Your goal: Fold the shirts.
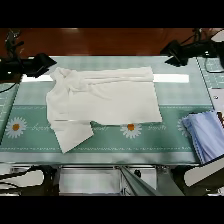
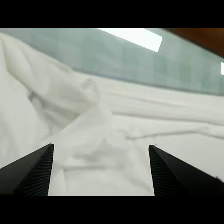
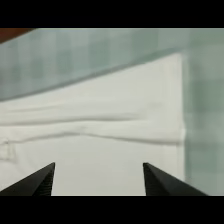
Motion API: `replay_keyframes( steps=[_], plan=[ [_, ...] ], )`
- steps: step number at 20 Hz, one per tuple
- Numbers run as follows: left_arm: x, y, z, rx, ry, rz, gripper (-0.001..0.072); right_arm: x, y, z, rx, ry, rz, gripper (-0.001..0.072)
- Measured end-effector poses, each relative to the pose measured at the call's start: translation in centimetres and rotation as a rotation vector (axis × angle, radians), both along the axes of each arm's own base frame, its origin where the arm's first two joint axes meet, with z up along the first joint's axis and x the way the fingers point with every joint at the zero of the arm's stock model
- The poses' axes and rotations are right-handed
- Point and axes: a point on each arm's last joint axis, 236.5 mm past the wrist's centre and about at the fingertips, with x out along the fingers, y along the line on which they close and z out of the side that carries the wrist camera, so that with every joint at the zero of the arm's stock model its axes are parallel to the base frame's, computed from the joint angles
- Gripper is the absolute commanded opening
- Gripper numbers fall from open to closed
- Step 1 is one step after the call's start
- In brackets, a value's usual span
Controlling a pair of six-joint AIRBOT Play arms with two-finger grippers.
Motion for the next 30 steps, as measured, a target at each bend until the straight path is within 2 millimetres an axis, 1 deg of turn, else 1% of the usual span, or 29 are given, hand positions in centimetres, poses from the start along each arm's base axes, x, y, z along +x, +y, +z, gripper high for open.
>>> replay_keyframes(
  steps=[3,5,6,7,9,11,13,16,18,19,23,27,28,29,30],
  plan=[
    [-4.4,2.7,-0.3,-0.031,0.106,-0.032,0.0703,-5.3,-4.5,0.0,-0.184,0.099,0.060,0.0621],
    [-7.8,4.3,-1.6,-0.056,0.181,-0.016,0.0703,-8.6,-6.8,0.0,-0.254,0.140,0.045,0.0622],
    [-9.7,4.8,-2.6,-0.069,0.222,-0.002,0.0703,-10.1,-7.3,-0.2,-0.263,0.145,0.027,0.0622],
    [-11.6,5.3,-3.9,-0.092,0.264,0.020,0.0703,-11.3,-7.4,-0.5,-0.260,0.142,0.011,0.0622],
    [-15.0,6.0,-6.7,-0.152,0.344,0.080,0.0703,-13.9,-6.2,-1.3,-0.215,0.123,-0.016,0.0622],
    [-17.8,6.2,-8.9,-0.224,0.408,0.139,0.0703,-16.4,-4.3,-2.7,-0.155,0.115,-0.033,0.0622],
    [-19.8,5.7,-10.5,-0.284,0.455,0.174,0.0703,-18.6,-2.3,-4.2,-0.100,0.117,-0.037,0.0622],
    [-21.4,4.9,-12.1,-0.327,0.492,0.194,0.0702,-21.0,0.5,-6.1,-0.045,0.125,-0.021,0.0622],
    [-21.6,4.4,-12.8,-0.336,0.490,0.184,0.0702,-22.0,2.0,-7.0,-0.034,0.131,0.004,0.0621],
    [-21.3,4.2,-13.1,-0.337,0.481,0.181,0.0702,-22.3,2.7,-7.2,-0.030,0.130,0.017,0.0621],
    [-20.1,2.8,-14.3,-0.350,0.463,0.156,0.0702,-22.3,5.1,-7.3,-0.007,0.100,0.038,0.0621],
    [-19.6,0.9,-15.2,-0.377,0.483,0.120,0.0700,-21.9,6.0,-7.0,0.014,0.082,0.030,0.0621],
    [-19.6,0.7,-15.4,-0.383,0.488,0.115,0.0670,-21.8,6.1,-7.0,0.016,0.078,0.028,0.0621],
    [-19.6,0.5,-15.6,-0.386,0.493,0.110,0.0308,-21.8,6.2,-7.0,0.019,0.077,0.028,0.0621],
    [-19.7,0.6,-16.0,-0.367,0.498,0.109,0.0036,-21.7,6.2,-6.9,0.020,0.074,0.025,0.0621]
  ],
)
